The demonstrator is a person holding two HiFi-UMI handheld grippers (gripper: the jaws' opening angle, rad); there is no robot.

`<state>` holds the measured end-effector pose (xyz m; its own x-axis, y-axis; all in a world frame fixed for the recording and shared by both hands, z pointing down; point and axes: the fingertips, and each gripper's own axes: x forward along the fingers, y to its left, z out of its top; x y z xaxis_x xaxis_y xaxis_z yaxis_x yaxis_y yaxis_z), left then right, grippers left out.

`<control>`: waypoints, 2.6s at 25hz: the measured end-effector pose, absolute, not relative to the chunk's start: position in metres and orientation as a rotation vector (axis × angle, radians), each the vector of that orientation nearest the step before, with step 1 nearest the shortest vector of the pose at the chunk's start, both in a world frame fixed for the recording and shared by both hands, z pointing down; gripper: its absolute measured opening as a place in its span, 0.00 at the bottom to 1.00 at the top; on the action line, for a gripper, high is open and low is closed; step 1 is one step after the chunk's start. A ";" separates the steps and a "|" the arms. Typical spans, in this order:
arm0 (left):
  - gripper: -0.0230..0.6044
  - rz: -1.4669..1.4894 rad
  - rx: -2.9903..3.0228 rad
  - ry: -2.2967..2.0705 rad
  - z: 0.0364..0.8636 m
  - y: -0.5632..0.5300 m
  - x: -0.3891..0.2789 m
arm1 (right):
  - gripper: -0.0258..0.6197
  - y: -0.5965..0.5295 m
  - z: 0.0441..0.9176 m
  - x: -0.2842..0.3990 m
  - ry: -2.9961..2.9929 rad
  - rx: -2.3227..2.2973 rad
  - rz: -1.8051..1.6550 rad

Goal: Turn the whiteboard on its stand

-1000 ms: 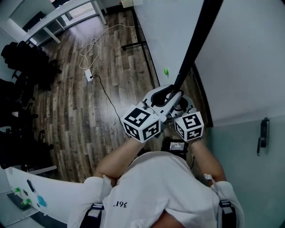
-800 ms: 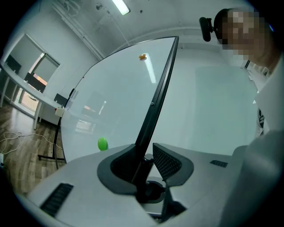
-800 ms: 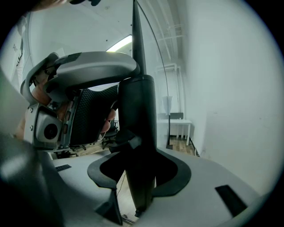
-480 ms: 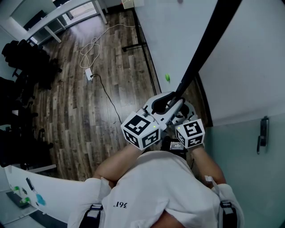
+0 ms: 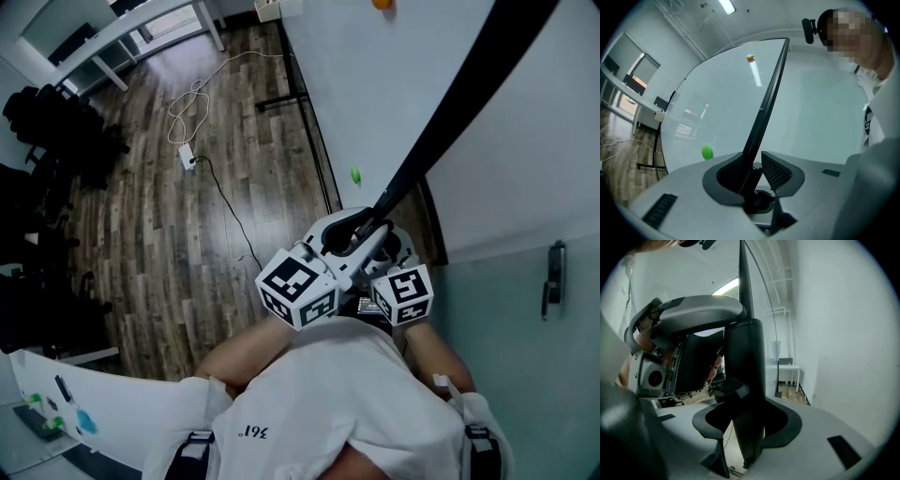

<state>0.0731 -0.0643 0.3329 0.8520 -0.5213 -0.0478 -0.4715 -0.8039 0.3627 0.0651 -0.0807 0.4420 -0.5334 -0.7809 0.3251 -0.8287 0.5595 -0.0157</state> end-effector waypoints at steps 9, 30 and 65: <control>0.23 -0.216 2.691 -0.693 0.335 -0.058 0.073 | 0.33 -0.075 0.443 0.065 -2.518 1.329 0.241; 0.23 -0.188 2.708 -0.782 0.338 -0.095 0.056 | 0.33 -0.122 0.442 0.065 -2.484 1.358 0.234; 0.23 -0.093 2.595 -0.992 0.390 -0.157 0.015 | 0.33 -0.230 0.447 0.062 -2.437 1.396 0.199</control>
<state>0.0145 -0.1569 0.3898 0.7513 -0.6566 0.0661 -0.6331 -0.6887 0.3534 0.0620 -0.2296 0.4472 -0.4686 -0.8132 0.3451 -0.8585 0.5114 0.0391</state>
